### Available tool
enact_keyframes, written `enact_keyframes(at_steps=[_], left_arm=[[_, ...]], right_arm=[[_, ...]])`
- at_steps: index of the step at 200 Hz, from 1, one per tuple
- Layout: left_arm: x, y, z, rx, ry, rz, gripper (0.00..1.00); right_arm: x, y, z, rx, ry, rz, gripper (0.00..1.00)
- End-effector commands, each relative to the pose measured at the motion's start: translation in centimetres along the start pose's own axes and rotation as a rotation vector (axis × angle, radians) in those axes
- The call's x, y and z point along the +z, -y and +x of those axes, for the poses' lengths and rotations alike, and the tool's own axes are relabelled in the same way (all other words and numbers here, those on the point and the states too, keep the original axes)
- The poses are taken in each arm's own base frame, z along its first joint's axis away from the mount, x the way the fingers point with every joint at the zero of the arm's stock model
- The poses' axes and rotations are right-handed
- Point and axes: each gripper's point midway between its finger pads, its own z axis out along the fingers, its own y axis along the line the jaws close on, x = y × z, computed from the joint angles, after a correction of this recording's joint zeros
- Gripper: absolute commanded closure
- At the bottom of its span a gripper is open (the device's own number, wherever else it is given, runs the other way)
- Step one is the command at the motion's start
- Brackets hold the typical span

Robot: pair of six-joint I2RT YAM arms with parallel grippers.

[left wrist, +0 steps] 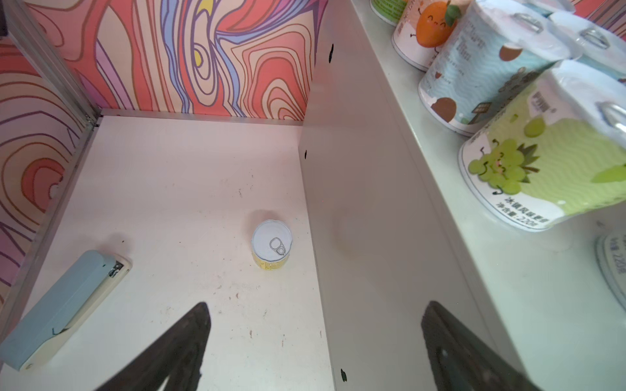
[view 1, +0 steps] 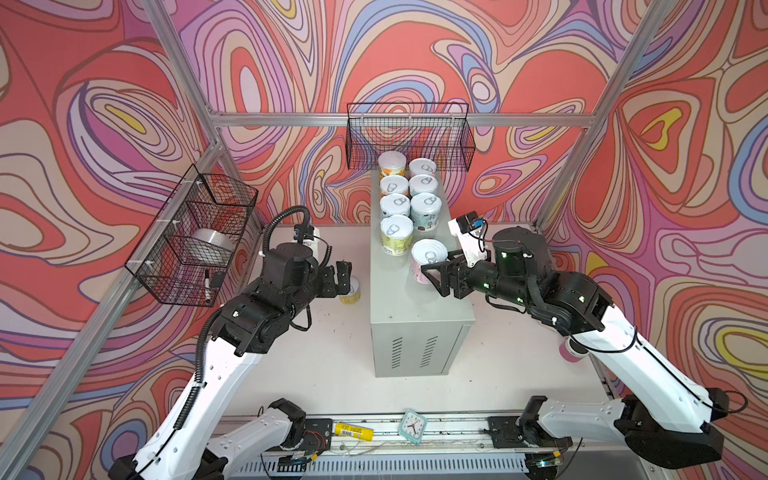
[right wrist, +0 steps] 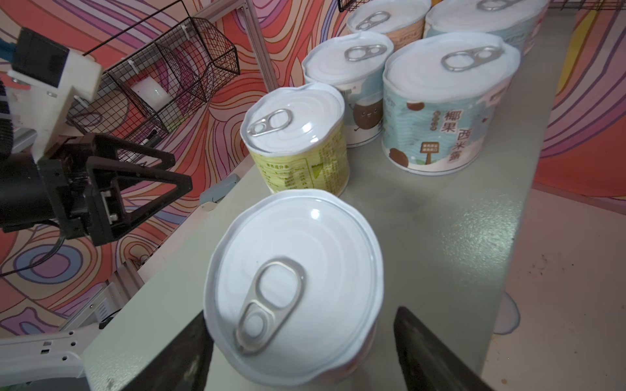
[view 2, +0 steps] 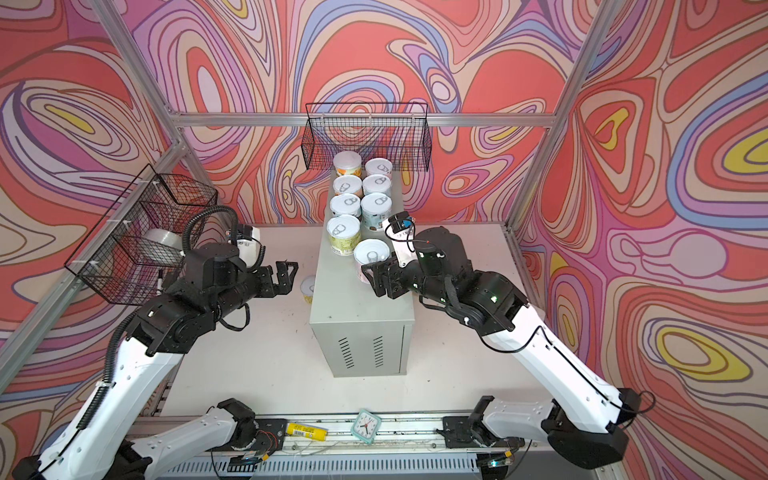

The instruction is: Place and organize the canned foods onto the counter

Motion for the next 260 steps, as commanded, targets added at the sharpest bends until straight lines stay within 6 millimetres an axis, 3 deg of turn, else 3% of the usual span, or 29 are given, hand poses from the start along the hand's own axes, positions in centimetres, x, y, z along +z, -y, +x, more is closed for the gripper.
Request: enact_keyframes(at_steps=[1, 48, 113, 260], left_arm=[[0.2, 0.4, -0.6, -0.025, 0.032, 0.030, 0.02], [1.0, 0.5, -0.4, -0.021, 0.020, 0.030, 0.03], [1.2, 0.4, -0.2, -0.017, 0.007, 0.024, 0.04], [1.8, 0.5, 0.6, -0.031, -0.009, 0.041, 0.06]], right_arm=[[0.5, 1.3, -0.3, 0.009, 0.033, 0.080, 0.15], [0.8, 2.2, -1.0, 0.006, 0.064, 0.135, 0.18], [1.6, 2.9, -2.4, 0.007, 0.111, 0.194, 0.37], [3.7, 3.1, -3.4, 0.012, 0.125, 0.219, 0.39]])
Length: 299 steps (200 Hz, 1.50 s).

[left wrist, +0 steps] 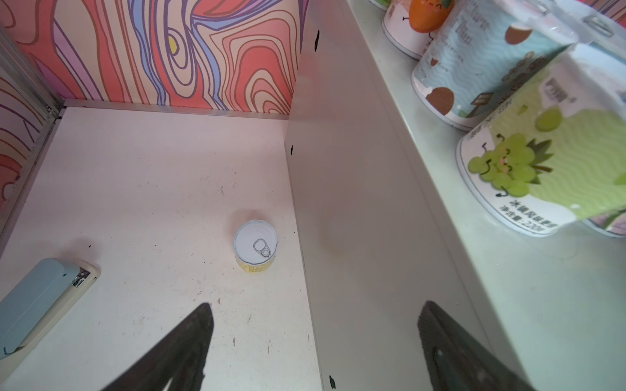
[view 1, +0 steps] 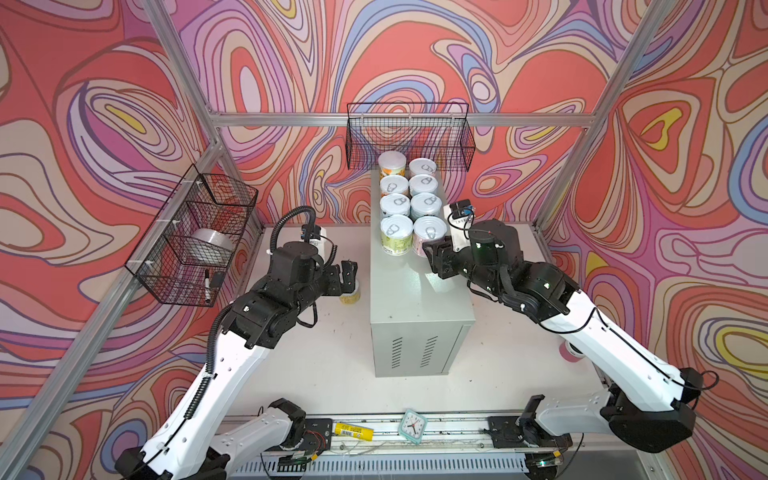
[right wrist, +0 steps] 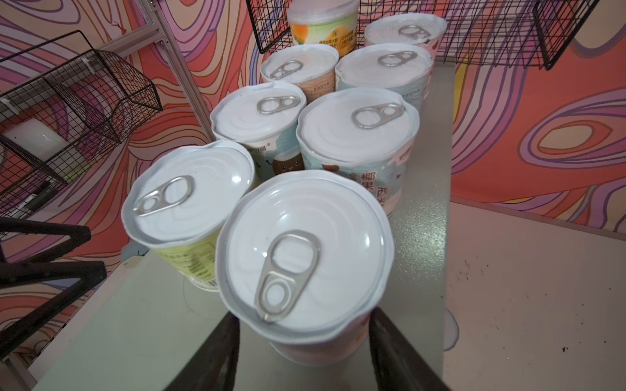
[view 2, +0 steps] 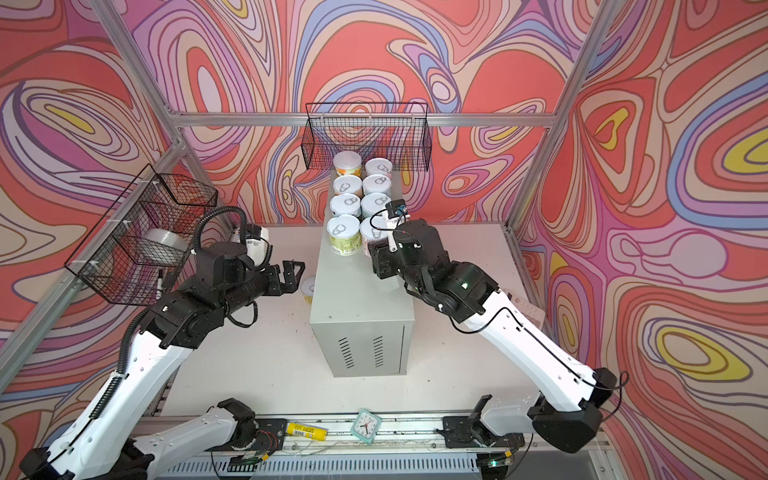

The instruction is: Place and organize the canned foods onto the counter

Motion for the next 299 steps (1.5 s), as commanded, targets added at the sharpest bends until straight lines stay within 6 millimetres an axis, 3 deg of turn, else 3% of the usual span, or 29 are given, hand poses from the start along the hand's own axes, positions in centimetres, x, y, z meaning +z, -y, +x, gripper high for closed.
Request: enact_keyframes(at_steps=[1, 132, 161, 184, 201, 223, 247, 266, 299], left_arm=[[0.2, -0.1, 0.0, -0.018, 0.010, 0.006, 0.06], [0.5, -0.1, 0.3, -0.025, 0.005, 0.006, 0.07], [0.5, -0.4, 0.3, -0.010, 0.004, -0.014, 0.04], [0.4, -1.4, 0.4, 0.006, 0.009, -0.061, 0.00], [0.5, -2.1, 0.7, 0.005, 0.006, -0.091, 0.00], [1.1, -2.9, 1.7, -0.006, -0.007, -0.119, 0.00], [2.7, -3.9, 3.7, -0.021, -0.036, -0.143, 0.00], [4.4, -4.5, 5.6, -0.020, -0.070, -0.159, 0.00], [7.1, -6.8, 8.0, -0.082, -0.112, -0.196, 0.00]], right_arm=[[0.0, -0.2, -1.3, 0.013, 0.036, -0.002, 0.39], [0.8, 1.0, -1.5, 0.051, 0.024, 0.020, 0.38], [-1.0, -0.6, -1.6, 0.047, 0.018, -0.100, 0.31], [-3.6, -1.6, -1.8, 0.059, 0.004, -0.186, 0.19], [-5.7, -1.4, -2.2, 0.094, 0.032, -0.214, 0.16], [-7.7, 0.5, -2.2, 0.141, 0.061, -0.143, 0.18], [-8.4, 4.2, -1.2, 0.156, 0.090, 0.038, 0.18], [-7.0, 7.7, 1.0, 0.169, 0.046, 0.177, 0.12], [-4.4, 15.5, 4.3, 0.404, -0.001, 0.238, 0.12]])
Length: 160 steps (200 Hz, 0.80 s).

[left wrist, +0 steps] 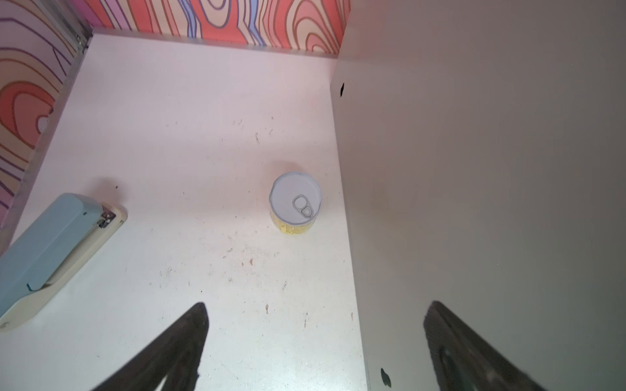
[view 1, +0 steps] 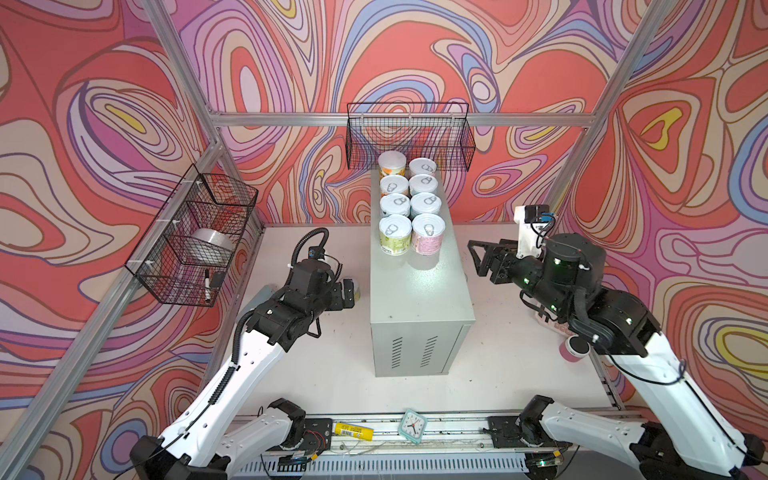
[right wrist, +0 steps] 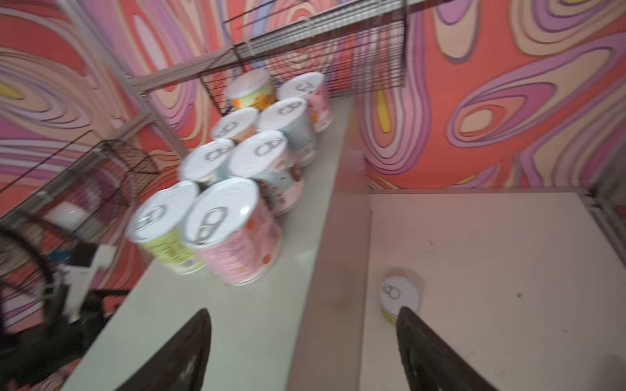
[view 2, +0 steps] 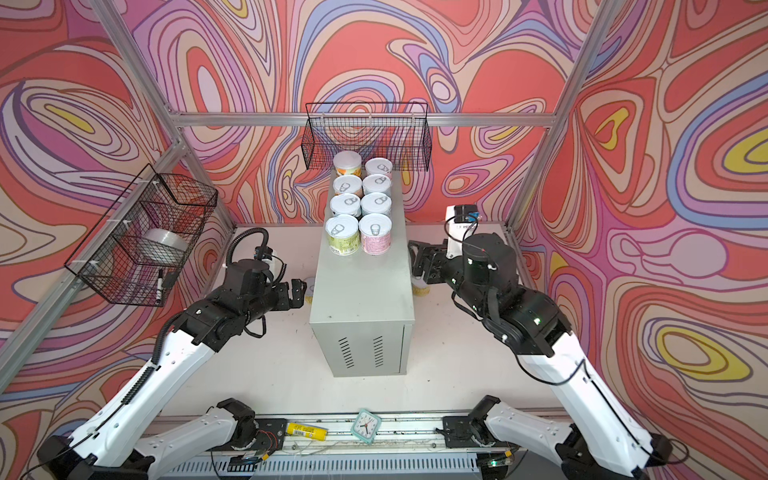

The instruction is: Place and organize the canned foods onto the counter

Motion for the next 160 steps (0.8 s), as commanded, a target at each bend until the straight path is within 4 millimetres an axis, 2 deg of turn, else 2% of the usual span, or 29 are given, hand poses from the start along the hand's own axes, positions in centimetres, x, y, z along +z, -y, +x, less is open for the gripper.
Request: enact_keyframes(at_steps=[1, 16, 23, 47, 79, 120, 154, 160], left_arm=[[2.0, -1.1, -0.2, -0.080, 0.023, -0.013, 0.00], [3.4, -2.1, 0.2, -0.137, 0.011, -0.013, 0.00], [3.9, -2.5, 0.4, -0.156, 0.009, -0.010, 0.00], [5.6, -3.4, 0.7, -0.176, 0.011, -0.027, 0.00], [7.8, -2.9, 1.0, -0.167, -0.020, -0.011, 0.00], [9.8, -2.5, 1.4, -0.165, -0.054, -0.003, 0.00], [11.2, -2.8, 2.8, -0.153, -0.096, -0.024, 0.00], [11.5, -2.6, 2.2, -0.153, -0.074, -0.012, 0.00]], right_arm=[[2.9, 5.3, 2.5, 0.141, -0.080, 0.083, 0.12], [4.8, 7.8, 3.5, 0.184, -0.106, 0.111, 0.12], [5.7, 8.4, 4.0, 0.193, -0.122, 0.106, 0.12], [8.6, 8.5, 5.5, 0.174, -0.157, 0.066, 0.02], [11.6, 9.2, 6.9, 0.162, -0.190, 0.074, 0.02], [14.8, 11.5, 11.7, 0.134, -0.315, 0.144, 0.02], [16.8, 11.7, 14.3, 0.122, -0.366, 0.148, 0.02], [17.2, 11.7, 14.8, 0.109, -0.378, 0.157, 0.02]])
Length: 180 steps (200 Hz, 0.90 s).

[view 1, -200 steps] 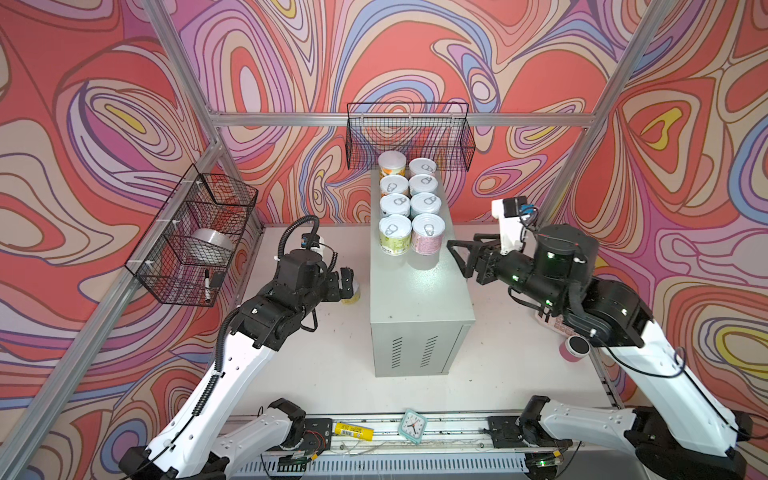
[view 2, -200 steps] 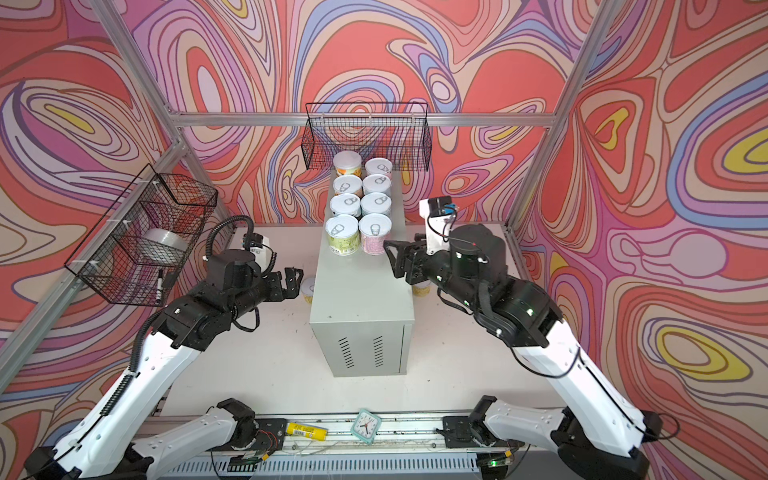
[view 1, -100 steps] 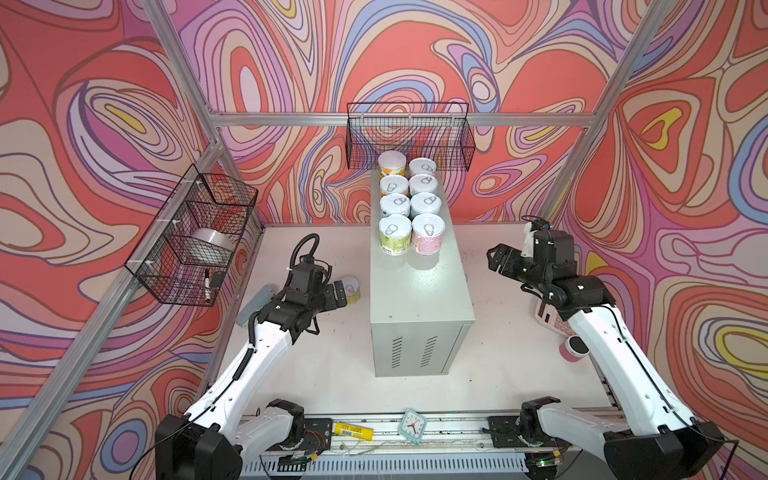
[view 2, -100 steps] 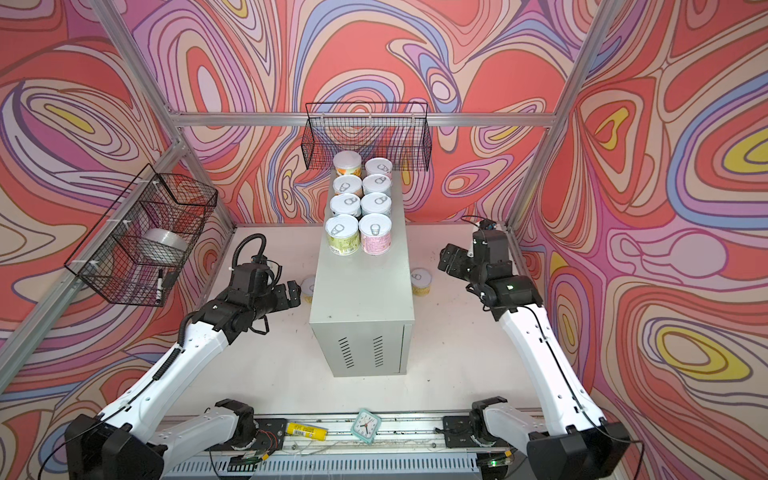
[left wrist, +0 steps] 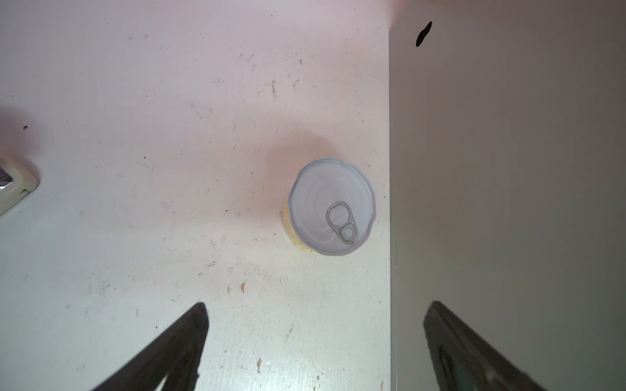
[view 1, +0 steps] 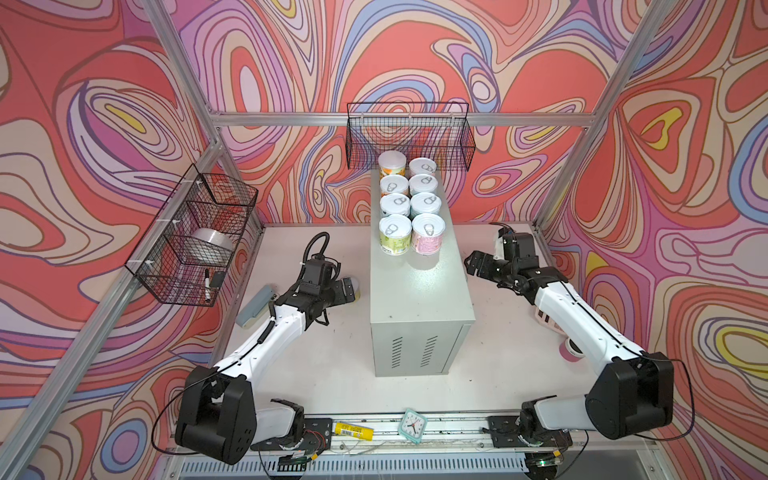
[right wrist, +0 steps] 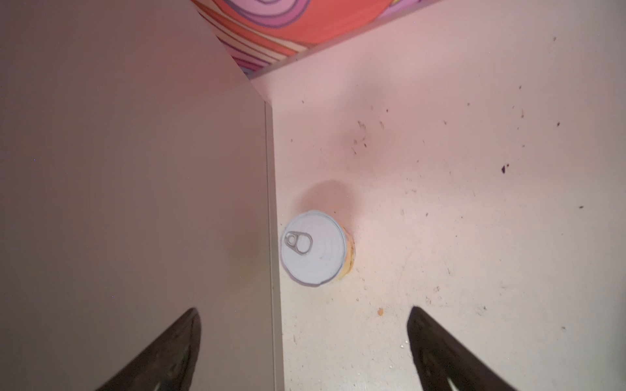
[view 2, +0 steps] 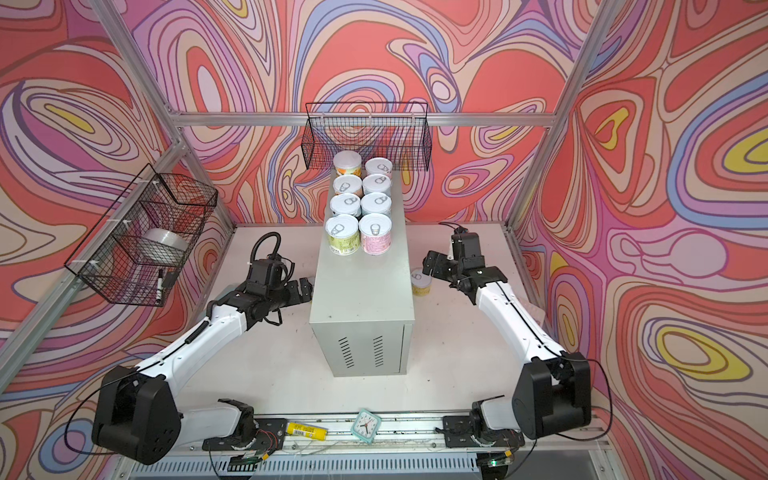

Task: Place and organize the canned foods onto the counter
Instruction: 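Lower the right gripper onto the small yellow-labeled can and close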

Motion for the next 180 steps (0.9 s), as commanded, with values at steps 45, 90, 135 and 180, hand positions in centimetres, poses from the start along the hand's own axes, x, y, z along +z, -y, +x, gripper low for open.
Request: enact_keyframes(at_steps=[45, 90, 135, 180], left_arm=[[1.1, 0.5, -0.2, -0.011, 0.027, 0.042, 0.00], [1.1, 0.6, 0.1, -0.001, 0.018, 0.050, 0.00], [1.2, 0.8, 0.2, -0.008, 0.019, 0.065, 0.02], [1.6, 0.9, 0.4, -0.011, 0.011, 0.071, 0.03]], right_arm=[[5.3, -1.3, 2.1, -0.114, -0.062, 0.040, 0.02], [8.0, -1.3, 3.4, -0.166, -0.090, 0.103, 0.02], [11.1, -0.1, 4.8, -0.208, -0.136, 0.193, 0.02], [13.1, 1.0, 5.9, -0.220, -0.170, 0.240, 0.03]])
